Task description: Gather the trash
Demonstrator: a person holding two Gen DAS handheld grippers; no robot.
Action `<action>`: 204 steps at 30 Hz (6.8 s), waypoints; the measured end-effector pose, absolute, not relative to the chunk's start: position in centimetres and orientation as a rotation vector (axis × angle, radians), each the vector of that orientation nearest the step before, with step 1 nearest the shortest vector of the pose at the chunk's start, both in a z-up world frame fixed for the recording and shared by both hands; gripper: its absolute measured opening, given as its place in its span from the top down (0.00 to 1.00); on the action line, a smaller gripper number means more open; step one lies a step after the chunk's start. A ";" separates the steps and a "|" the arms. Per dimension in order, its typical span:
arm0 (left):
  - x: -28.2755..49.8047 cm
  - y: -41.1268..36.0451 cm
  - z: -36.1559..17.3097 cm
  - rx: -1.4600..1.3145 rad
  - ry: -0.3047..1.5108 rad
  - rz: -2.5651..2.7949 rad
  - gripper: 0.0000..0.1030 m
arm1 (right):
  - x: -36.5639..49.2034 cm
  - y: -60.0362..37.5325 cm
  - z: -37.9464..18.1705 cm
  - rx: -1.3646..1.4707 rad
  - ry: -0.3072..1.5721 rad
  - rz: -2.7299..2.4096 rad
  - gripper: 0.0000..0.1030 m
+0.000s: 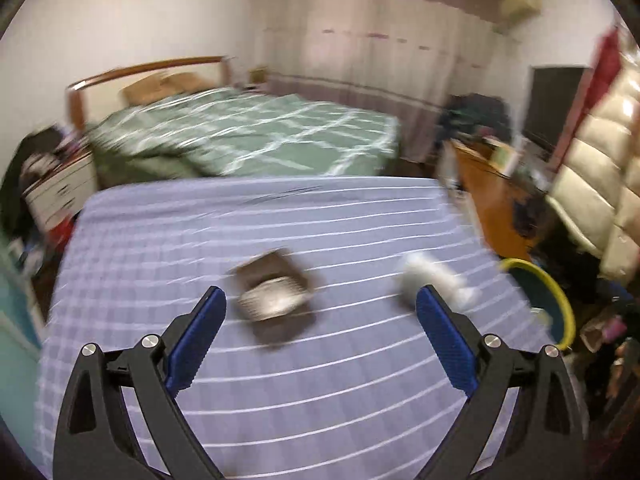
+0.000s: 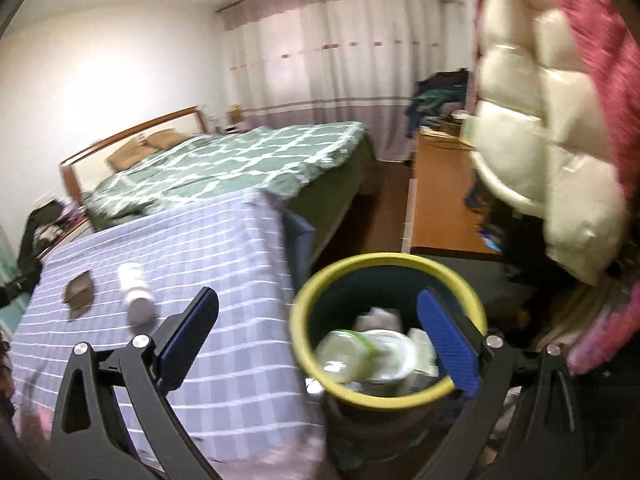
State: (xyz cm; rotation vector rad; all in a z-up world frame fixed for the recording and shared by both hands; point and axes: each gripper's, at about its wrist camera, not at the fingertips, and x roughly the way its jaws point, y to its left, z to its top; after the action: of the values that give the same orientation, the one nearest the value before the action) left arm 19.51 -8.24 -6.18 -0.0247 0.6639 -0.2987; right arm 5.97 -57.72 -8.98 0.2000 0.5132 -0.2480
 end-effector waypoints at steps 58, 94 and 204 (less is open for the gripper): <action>20.6 -1.7 -10.5 -0.084 0.678 -0.224 0.08 | 21.6 -44.3 -12.0 0.046 0.765 0.178 0.55; 20.1 -2.3 -10.5 -0.067 0.682 -0.246 0.07 | 16.8 -60.1 -9.8 0.321 0.645 -0.269 0.20; 16.1 -29.7 -1.4 0.107 0.638 -0.668 0.04 | -1.7 -58.5 -8.4 0.220 0.528 -0.206 0.13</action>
State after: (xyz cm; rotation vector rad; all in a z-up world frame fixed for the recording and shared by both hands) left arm 16.11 -29.69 -1.43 0.1070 0.6379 -0.6678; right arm -1.69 -58.53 -8.40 0.2199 0.5285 -0.2064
